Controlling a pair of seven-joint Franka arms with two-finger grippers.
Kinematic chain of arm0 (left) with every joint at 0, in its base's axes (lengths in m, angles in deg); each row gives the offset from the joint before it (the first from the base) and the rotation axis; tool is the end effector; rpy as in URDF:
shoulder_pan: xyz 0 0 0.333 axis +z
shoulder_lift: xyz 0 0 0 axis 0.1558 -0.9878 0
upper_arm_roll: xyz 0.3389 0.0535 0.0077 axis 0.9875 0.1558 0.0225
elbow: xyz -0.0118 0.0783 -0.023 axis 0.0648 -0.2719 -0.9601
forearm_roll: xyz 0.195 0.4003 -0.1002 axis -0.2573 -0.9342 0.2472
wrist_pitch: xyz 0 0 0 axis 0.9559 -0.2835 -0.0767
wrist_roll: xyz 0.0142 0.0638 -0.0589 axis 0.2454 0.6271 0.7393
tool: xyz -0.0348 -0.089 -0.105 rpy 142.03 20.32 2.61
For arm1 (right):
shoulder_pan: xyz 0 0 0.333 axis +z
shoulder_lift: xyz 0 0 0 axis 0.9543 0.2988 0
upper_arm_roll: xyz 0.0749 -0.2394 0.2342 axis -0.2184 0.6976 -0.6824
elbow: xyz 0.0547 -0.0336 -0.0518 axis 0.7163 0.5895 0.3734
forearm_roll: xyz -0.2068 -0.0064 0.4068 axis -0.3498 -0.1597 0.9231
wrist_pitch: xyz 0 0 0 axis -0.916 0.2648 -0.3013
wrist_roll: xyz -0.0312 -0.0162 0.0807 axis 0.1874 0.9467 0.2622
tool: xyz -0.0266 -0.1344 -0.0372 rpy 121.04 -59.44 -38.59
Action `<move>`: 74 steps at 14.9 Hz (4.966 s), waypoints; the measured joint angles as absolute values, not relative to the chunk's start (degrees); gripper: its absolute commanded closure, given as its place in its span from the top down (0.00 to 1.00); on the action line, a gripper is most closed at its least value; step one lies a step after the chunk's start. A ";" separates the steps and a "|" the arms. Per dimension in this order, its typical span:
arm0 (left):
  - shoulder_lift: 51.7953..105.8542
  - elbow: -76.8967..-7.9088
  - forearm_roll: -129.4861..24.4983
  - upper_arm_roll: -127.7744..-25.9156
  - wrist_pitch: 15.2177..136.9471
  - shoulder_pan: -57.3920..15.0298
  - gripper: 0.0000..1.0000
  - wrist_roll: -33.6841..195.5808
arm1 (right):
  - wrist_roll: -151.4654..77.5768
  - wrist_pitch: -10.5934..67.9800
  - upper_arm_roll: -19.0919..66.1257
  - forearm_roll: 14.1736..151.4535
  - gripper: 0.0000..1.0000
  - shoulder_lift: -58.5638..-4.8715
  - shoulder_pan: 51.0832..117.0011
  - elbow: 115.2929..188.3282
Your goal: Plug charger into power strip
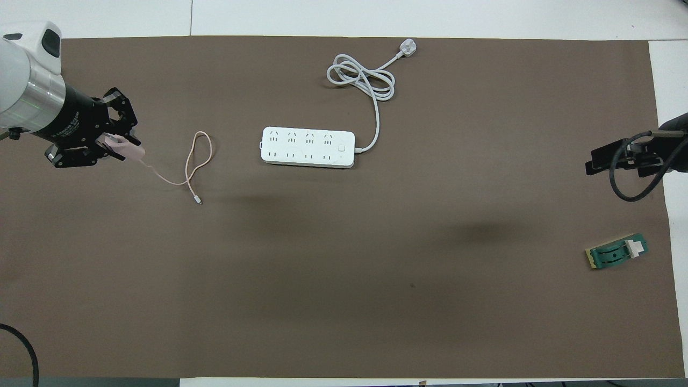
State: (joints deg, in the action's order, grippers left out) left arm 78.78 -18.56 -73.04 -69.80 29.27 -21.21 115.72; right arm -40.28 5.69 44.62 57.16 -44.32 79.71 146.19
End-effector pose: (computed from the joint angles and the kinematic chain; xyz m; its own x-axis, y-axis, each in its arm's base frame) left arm 0.6643 -0.1109 0.5507 0.7369 0.6692 -0.0954 0.6718 -0.7407 -0.0064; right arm 0.6237 -0.0605 0.5216 0.9939 -0.0429 -0.1017 -0.0513 -0.9953 -0.0823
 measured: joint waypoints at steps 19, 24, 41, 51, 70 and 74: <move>77.75 -15.09 -73.88 -67.44 29.29 -20.65 0.00 146.43 | -40.05 8.46 48.77 52.98 1.00 -46.27 79.75 144.71; 77.16 -15.09 -73.85 -67.48 30.18 -20.64 0.00 155.25 | -40.27 3.84 48.62 53.00 1.00 -46.54 79.75 142.26; 59.97 -12.38 -77.86 -68.11 42.44 -36.12 0.00 175.87 | -40.28 3.39 48.27 53.01 1.00 -46.45 79.96 142.57; 53.35 -9.57 -79.05 -68.07 43.71 -39.22 0.00 179.72 | -40.29 3.39 48.27 53.01 1.00 -46.45 79.96 142.57; 53.23 -10.33 -79.22 -67.80 49.03 -40.78 0.00 181.38 | -40.28 3.39 48.27 53.01 1.00 -46.45 79.96 142.57; 54.56 -13.17 -79.23 -67.79 50.95 -40.78 0.00 181.37 | -40.28 3.39 48.27 53.01 1.00 -46.45 79.96 142.57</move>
State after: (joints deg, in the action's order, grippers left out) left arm 54.56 -13.17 -79.23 -67.79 50.95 -40.78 181.37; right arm -40.28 3.39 48.27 53.01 -46.45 79.96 142.57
